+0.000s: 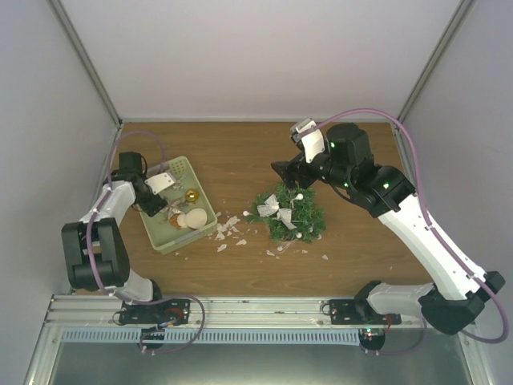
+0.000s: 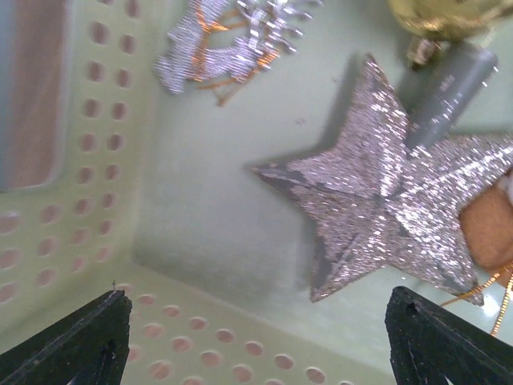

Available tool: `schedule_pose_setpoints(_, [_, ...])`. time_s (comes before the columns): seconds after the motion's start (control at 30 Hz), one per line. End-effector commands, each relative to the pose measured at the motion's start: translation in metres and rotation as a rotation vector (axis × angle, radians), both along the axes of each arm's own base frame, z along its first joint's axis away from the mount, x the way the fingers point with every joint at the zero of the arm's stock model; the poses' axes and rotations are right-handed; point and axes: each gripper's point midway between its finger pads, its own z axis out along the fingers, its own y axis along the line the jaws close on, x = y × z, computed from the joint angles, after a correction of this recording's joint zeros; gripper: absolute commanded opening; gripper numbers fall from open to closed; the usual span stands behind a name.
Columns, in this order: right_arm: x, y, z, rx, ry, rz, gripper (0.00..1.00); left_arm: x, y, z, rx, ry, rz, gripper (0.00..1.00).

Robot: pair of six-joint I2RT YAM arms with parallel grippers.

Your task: Decorate the small christmas tree

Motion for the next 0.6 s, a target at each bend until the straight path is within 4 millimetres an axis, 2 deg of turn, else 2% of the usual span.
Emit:
schedule_pose_setpoints(0.0, [-0.001, -0.004, 0.012, 0.033, -0.034, -0.008, 0.89, -0.017, -0.001, -0.029, -0.033, 0.143, -0.060, 0.86])
schedule_pose_setpoints(0.23, [-0.002, -0.007, 0.010, 0.035, -0.026, -0.019, 0.89, -0.022, 0.012, -0.048, -0.031, 0.218, -0.045, 0.84])
schedule_pose_setpoints(0.47, [0.000, -0.004, 0.009, 0.040, -0.026, -0.016, 0.89, -0.019, 0.020, -0.052, -0.002, 0.204, -0.033, 0.83])
schedule_pose_setpoints(0.57, [-0.001, -0.005, 0.009, 0.042, -0.028, -0.018, 0.89, -0.019, 0.019, -0.054, -0.015, 0.207, -0.027, 0.80])
